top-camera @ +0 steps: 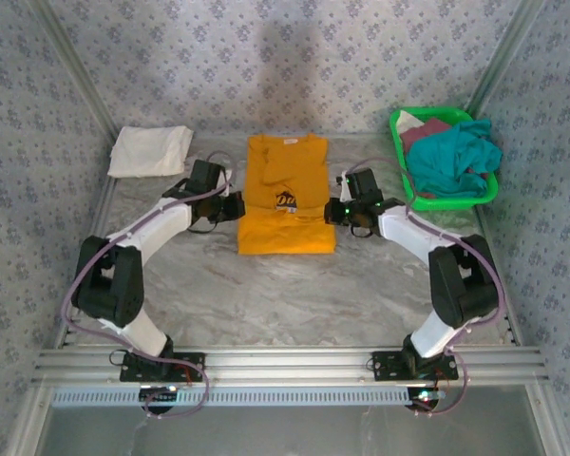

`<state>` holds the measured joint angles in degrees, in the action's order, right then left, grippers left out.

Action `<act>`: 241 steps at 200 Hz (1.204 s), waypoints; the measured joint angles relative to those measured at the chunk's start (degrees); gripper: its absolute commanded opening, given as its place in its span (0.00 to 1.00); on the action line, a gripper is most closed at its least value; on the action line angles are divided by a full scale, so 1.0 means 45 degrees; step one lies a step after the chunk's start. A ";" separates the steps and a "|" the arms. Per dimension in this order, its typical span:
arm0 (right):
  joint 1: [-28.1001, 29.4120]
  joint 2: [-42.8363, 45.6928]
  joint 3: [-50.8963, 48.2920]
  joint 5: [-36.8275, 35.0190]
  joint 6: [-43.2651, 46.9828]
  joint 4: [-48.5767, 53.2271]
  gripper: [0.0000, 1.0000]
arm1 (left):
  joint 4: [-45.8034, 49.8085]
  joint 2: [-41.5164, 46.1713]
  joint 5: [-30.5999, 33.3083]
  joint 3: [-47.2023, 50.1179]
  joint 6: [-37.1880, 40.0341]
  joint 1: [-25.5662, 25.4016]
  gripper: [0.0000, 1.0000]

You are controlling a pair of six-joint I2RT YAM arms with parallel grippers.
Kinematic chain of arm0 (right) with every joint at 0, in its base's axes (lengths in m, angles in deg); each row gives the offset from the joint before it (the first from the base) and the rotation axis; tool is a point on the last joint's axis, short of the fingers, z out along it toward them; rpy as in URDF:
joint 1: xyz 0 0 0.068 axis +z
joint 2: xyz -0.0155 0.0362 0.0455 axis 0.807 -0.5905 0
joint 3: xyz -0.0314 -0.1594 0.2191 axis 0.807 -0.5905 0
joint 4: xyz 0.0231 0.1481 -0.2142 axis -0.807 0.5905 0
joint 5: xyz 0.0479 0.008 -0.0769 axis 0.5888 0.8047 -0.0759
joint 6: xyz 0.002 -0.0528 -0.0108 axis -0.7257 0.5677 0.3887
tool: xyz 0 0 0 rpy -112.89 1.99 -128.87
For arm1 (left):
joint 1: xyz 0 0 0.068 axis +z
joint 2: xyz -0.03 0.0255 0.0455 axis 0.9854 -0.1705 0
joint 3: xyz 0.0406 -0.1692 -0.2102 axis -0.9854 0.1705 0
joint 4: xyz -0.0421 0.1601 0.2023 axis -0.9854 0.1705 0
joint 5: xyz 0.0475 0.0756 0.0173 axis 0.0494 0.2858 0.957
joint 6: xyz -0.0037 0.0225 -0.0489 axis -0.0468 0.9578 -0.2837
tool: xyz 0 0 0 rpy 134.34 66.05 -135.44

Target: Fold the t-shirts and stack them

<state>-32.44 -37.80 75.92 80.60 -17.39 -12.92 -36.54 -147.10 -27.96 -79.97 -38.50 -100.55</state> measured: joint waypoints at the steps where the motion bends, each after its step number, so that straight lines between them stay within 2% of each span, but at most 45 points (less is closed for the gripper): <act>1: -0.0005 -0.0019 0.0015 0.0000 0.0000 0.0000 0.00 | 0.0000 -0.0024 0.0000 -0.0024 0.0010 0.0005 0.00; 53: -0.0408 -0.1039 0.0971 0.0243 0.0238 -0.0078 0.00 | -0.0044 -0.1229 -0.0107 -0.1307 0.0457 0.0287 0.00; 79: -0.0622 -0.1977 0.2132 0.0432 0.0330 -0.0010 0.00 | -0.0058 -0.2293 -0.0257 -0.2336 0.0651 0.0563 0.00; 86: -0.0680 -0.2273 0.2506 0.0471 0.0350 -0.0034 0.00 | -0.0083 -0.2647 -0.0282 -0.2662 0.0704 0.0636 0.06; 95: -0.0782 -0.2662 0.3002 0.0515 0.0374 -0.0034 0.00 | -0.0107 -0.3215 -0.0282 -0.3191 0.0884 0.0743 0.26; 99: -0.0826 -0.2841 0.3249 0.0520 0.0374 -0.0034 0.05 | -0.0107 -0.3439 -0.0287 -0.3429 0.0879 0.0782 0.36; 103: -0.0884 -0.3026 0.3473 0.0544 0.0374 -0.0039 0.16 | -0.0102 -0.3764 -0.0287 -0.3759 0.0996 0.0831 0.45; 111: -0.1005 -0.3439 0.3993 0.0583 0.0374 0.0039 0.34 | -0.0087 -0.4337 -0.0282 -0.4401 0.1112 0.0913 0.54; 134: -0.1467 -0.4682 0.5707 0.0695 0.0311 0.0461 0.49 | -0.0039 -0.5717 -0.0029 -0.6212 0.1336 0.1146 0.59; 153: -0.1763 -0.4726 0.5843 0.0758 0.0403 0.0602 0.61 | -0.0180 -0.5469 0.0359 -0.6120 0.1345 0.1258 0.58; 167: -0.1802 -0.4231 0.5309 0.0763 0.0510 0.0602 0.59 | -0.0865 -0.4342 0.0733 -0.4707 0.1277 0.1209 0.56; 181: -0.1695 -0.3308 0.4197 0.0874 0.0588 0.0481 0.52 | -0.1418 -0.2749 0.0971 -0.2778 0.1069 0.1001 0.50; 202: -0.1321 -0.1802 0.2399 0.1243 0.0777 0.0257 0.29 | -0.2113 -0.0923 0.1010 -0.0627 0.0767 0.0432 0.42; 220: -0.0831 -0.1268 0.1486 0.1744 0.0665 -0.0204 0.17 | -0.2676 -0.0719 0.0772 0.0049 0.0680 -0.0034 0.40; 241: -0.0330 -0.1481 0.1088 0.2346 0.0461 -0.0748 0.13 | -0.3133 -0.1370 0.0563 0.0228 0.0665 -0.0262 0.39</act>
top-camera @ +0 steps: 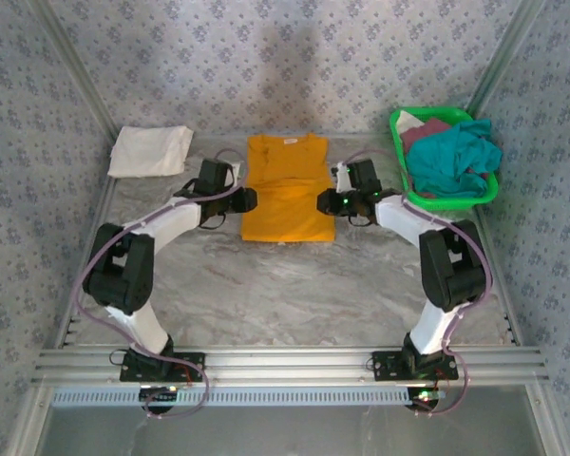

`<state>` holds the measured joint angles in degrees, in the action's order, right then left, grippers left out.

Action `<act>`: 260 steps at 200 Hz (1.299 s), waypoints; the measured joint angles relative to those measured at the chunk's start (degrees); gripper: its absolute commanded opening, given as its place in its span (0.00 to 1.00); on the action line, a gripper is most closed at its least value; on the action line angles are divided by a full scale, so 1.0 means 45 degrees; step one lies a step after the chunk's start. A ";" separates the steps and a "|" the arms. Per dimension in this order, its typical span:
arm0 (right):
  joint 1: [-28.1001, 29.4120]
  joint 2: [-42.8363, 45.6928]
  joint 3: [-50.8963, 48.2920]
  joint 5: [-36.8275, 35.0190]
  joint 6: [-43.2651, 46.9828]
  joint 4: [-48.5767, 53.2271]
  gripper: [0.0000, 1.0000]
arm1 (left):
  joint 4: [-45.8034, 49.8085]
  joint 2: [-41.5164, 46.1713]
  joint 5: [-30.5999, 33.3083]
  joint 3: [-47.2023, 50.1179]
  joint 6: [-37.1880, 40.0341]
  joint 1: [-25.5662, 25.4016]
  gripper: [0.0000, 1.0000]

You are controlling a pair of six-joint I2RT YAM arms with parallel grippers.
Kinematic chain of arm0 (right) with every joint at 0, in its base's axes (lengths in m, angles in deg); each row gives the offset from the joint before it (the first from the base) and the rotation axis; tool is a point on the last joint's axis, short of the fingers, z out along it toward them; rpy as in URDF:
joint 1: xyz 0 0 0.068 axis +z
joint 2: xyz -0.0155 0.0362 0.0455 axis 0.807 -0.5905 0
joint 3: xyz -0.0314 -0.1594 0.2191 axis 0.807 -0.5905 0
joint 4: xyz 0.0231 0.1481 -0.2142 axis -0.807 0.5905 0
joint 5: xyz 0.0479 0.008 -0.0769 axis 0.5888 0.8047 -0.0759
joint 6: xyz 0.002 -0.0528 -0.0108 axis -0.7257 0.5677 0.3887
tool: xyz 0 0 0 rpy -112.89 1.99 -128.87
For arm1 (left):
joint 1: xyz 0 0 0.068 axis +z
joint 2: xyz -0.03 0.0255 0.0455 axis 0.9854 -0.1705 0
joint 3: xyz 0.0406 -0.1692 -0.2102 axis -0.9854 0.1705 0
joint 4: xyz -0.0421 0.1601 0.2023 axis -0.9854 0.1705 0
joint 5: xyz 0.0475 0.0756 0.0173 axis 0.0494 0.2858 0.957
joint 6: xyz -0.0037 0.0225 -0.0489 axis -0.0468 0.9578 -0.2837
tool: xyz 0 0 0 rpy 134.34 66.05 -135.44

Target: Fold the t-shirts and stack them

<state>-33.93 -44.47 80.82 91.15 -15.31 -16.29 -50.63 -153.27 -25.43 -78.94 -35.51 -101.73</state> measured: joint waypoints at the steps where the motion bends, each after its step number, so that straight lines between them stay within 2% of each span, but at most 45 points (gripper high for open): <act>1: 0.0015 -0.0024 0.0000 0.0019 0.0005 -0.0024 0.13 | -0.0029 -0.0068 -0.0024 0.0000 0.0005 0.0000 0.39; 28: 0.0126 -0.1224 0.0826 0.0238 -0.0209 -0.0350 0.13 | -0.0112 -0.1889 -0.0223 -0.1171 0.0078 0.0068 0.36; 65: -0.0291 -0.3672 0.3638 0.0151 -0.0442 -0.0505 0.13 | 0.0199 -0.5100 -0.0520 -0.5187 0.0408 0.0335 0.36; 96: -0.0661 -0.4920 0.5158 -0.0053 -0.0452 -0.0238 0.13 | 0.0884 -0.7184 -0.0559 -0.8466 0.0481 0.0874 0.35; 114: -0.0758 -0.5207 0.5668 -0.0063 -0.0452 -0.0175 0.14 | 0.1350 -0.7946 -0.0539 -0.9996 0.0413 0.1282 0.36; 127: -0.0758 -0.5226 0.5838 -0.0058 -0.0442 -0.0083 0.15 | 0.1501 -0.7961 -0.0442 -1.0292 0.0257 0.1530 0.37; 147: -0.0743 -0.5255 0.6052 0.0058 -0.0427 0.0005 0.16 | 0.1224 -0.7266 -0.0019 -0.9593 -0.0015 0.1758 0.39; 181: -0.0748 -0.5552 0.6173 0.0272 -0.0437 0.0024 0.15 | -0.0520 -0.3959 0.0209 -0.5047 -0.0714 0.1311 0.40; 201: -0.0748 -0.5867 0.6173 0.0287 -0.0534 0.0005 0.15 | -0.1885 -0.2803 -0.0087 -0.3230 -0.1263 0.0724 0.40; 221: -0.0748 -0.6241 0.6173 0.0287 -0.0690 0.0000 0.16 | -0.2890 -0.2725 -0.0267 -0.2142 -0.1627 0.0141 0.35; 260: -0.0772 -0.6703 0.6251 0.0316 -0.0869 0.0029 0.18 | -0.3050 -0.3769 -0.0617 -0.1384 -0.2239 0.0010 0.36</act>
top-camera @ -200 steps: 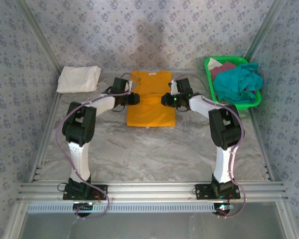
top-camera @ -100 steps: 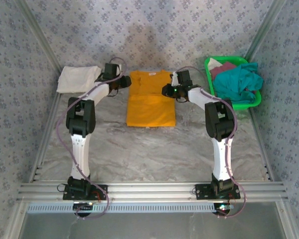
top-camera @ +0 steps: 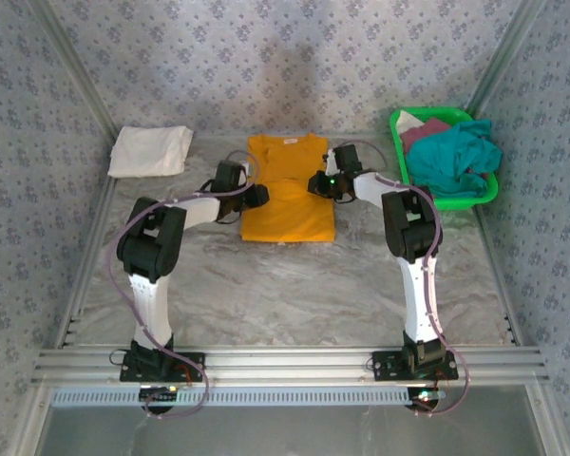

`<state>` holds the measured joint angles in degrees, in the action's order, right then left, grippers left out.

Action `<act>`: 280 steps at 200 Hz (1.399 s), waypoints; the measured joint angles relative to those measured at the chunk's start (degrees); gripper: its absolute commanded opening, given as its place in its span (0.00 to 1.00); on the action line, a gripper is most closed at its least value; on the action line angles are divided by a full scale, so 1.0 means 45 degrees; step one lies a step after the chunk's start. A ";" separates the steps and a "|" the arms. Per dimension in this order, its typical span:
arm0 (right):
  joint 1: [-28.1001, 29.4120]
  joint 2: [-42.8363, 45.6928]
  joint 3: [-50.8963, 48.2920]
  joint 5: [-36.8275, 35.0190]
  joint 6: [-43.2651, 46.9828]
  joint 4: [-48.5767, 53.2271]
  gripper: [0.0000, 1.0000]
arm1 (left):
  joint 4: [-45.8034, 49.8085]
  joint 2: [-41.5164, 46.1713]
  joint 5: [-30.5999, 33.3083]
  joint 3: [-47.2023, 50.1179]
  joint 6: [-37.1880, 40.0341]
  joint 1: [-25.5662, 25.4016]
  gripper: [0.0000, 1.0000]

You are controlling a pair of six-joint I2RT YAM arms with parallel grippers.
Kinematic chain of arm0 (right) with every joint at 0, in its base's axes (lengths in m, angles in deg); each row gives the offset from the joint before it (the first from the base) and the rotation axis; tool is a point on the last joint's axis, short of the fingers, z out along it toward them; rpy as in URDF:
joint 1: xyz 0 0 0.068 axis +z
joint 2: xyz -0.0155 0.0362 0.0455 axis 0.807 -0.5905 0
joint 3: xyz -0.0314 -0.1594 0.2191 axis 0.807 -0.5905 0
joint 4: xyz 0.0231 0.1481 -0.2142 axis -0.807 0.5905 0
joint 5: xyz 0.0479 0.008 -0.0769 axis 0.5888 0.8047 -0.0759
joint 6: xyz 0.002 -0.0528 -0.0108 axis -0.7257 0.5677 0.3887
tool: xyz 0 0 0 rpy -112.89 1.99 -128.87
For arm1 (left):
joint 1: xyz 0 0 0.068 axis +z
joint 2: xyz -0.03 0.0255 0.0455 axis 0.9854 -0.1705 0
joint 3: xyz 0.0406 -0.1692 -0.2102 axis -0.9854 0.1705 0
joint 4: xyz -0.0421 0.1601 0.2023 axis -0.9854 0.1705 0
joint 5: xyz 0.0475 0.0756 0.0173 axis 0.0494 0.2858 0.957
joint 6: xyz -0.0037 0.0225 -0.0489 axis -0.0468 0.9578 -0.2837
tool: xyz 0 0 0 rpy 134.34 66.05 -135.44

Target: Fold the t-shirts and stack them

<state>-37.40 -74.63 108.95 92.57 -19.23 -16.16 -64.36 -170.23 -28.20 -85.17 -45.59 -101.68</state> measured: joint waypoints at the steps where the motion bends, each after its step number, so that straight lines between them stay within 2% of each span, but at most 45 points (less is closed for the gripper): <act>1: 0.0000 0.0000 0.0000 0.0005 0.0000 0.0000 0.18 | 0.0005 0.0000 0.0000 0.0034 -0.0005 0.0010 0.36; 11: 0.0000 0.0029 0.0024 0.0029 0.0000 0.0063 0.24 | 0.0073 0.0019 0.0005 0.0165 -0.0058 0.0039 0.37; 31: 0.0010 0.0321 -0.0034 0.0131 -0.0058 0.0330 0.45 | 0.0078 0.0529 0.0029 0.0466 -0.0146 0.0083 0.37; 59: 0.0126 0.2249 -0.1457 0.0253 0.0005 0.0466 0.50 | -0.0049 0.2584 0.0063 0.1613 -0.0194 -0.0010 0.37; 69: 0.0214 0.3167 -0.2152 0.0316 -0.0010 0.0423 0.47 | -0.0282 0.3381 0.0034 0.2089 -0.0204 -0.0049 0.36; 87: 0.0510 0.4891 -0.3745 0.0617 -0.0253 -0.0257 0.29 | -0.0583 0.4294 -0.0301 0.2730 -0.0223 -0.0087 0.30; 101: 0.0801 0.5804 -0.5037 0.0967 -0.0544 -0.0971 0.12 | -0.0699 0.4415 -0.0665 0.3104 -0.0248 -0.0131 0.27; 106: 0.0913 0.6042 -0.5527 0.1093 -0.0597 -0.1205 0.09 | -0.0724 0.4401 -0.0777 0.3279 -0.0277 -0.0165 0.26; 149: 0.1379 0.6139 -0.8694 0.1287 -0.0976 -0.2108 0.06 | -0.0544 0.3497 -0.1185 0.4648 -0.0189 -0.0539 0.19; 177: 0.1166 0.5246 -0.8908 0.1321 -0.0957 -0.2560 0.05 | -0.0845 0.3089 -0.1146 0.5129 -0.0238 -0.0447 0.18; 217: 0.1146 0.5221 -0.9190 0.1166 -0.0869 -0.3376 0.05 | -0.1282 0.3429 -0.0835 0.5727 -0.0233 -0.0389 0.18; 280: 0.1899 0.6368 -1.0744 0.0670 -0.1025 -0.3997 0.04 | -0.1059 0.4881 -0.0476 0.7261 -0.0481 -0.0559 0.18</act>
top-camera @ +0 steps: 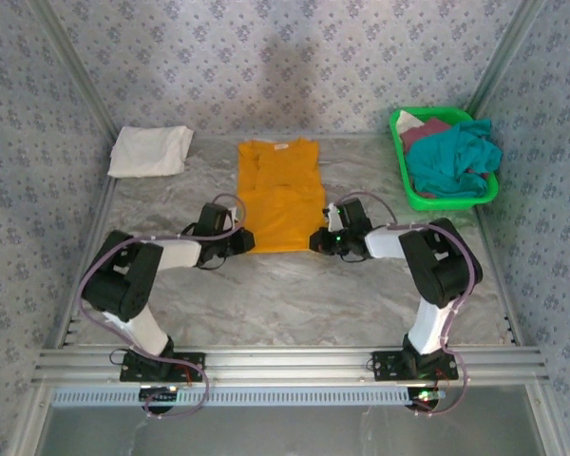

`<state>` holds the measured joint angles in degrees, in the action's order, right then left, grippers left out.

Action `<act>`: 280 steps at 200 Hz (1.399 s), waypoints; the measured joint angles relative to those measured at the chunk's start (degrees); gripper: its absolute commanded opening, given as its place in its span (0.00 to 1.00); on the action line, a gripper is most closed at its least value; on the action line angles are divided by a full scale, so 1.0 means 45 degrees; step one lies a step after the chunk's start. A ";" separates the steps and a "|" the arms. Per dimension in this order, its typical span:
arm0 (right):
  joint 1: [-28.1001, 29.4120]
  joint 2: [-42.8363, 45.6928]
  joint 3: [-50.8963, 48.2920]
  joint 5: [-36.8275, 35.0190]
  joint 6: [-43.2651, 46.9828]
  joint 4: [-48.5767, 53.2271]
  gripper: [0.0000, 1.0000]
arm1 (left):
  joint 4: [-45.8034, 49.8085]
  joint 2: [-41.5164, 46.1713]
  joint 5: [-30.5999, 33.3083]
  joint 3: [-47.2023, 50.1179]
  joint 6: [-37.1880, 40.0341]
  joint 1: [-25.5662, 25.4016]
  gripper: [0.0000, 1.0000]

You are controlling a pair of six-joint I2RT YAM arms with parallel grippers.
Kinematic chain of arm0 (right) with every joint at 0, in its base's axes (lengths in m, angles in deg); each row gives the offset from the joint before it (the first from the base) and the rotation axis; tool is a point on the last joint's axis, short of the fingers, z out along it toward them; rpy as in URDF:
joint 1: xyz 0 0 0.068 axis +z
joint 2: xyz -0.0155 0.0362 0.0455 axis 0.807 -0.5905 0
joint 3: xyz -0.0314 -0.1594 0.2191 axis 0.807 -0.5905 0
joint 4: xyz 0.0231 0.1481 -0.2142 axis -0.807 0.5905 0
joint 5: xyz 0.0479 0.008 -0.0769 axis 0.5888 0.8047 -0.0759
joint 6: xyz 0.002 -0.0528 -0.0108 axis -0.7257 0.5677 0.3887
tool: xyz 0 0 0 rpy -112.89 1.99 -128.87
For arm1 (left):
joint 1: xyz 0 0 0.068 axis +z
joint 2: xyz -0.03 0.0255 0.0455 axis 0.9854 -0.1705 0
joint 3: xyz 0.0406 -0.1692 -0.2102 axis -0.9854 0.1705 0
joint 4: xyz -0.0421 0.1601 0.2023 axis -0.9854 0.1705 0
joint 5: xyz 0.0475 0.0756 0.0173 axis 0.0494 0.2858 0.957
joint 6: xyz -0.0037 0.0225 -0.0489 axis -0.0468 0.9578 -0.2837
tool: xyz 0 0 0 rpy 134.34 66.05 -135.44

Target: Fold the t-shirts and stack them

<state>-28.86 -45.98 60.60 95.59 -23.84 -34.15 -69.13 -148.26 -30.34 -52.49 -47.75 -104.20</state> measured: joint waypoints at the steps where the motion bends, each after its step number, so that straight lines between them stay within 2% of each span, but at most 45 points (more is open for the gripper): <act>1: 0.0019 0.0019 -0.0029 -0.0015 0.0000 -0.0010 0.04 | 0.0019 0.0058 0.0019 0.0053 -0.0005 -0.0010 0.18; 51: 0.0884 0.1972 -0.0831 -0.0792 -0.0442 0.1418 0.15 | 0.2021 0.2671 0.0699 0.1117 -0.0719 -0.0058 0.33; 85: 0.0359 0.3313 -0.0413 -0.1389 -0.0641 0.2288 0.24 | 0.3342 0.3502 0.0729 0.0690 -0.1171 0.0549 0.39; 113: -0.0141 0.3487 -0.0223 -0.1860 -0.0602 0.2574 0.28 | 0.4260 0.3497 0.0733 0.0593 -0.1345 0.0835 0.42; 152: -0.0219 0.3487 -0.0223 -0.2297 -0.0408 0.3045 0.30 | 0.4896 0.3410 0.0724 0.0593 -0.1423 0.0607 0.41; 225: -0.0219 0.3138 -0.0223 -0.2574 -0.0262 0.3099 0.36 | 0.4692 0.2351 0.0743 0.0578 -0.1404 0.0228 0.26; 280: -0.0058 0.2336 -0.0102 -0.2749 -0.0126 0.3303 0.42 | 0.4784 0.2351 0.0933 0.0578 -0.1409 0.0223 0.23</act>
<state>-29.12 -35.46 60.14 83.22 -24.41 -19.28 -47.60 -137.68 -26.15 -49.89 -54.09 -103.19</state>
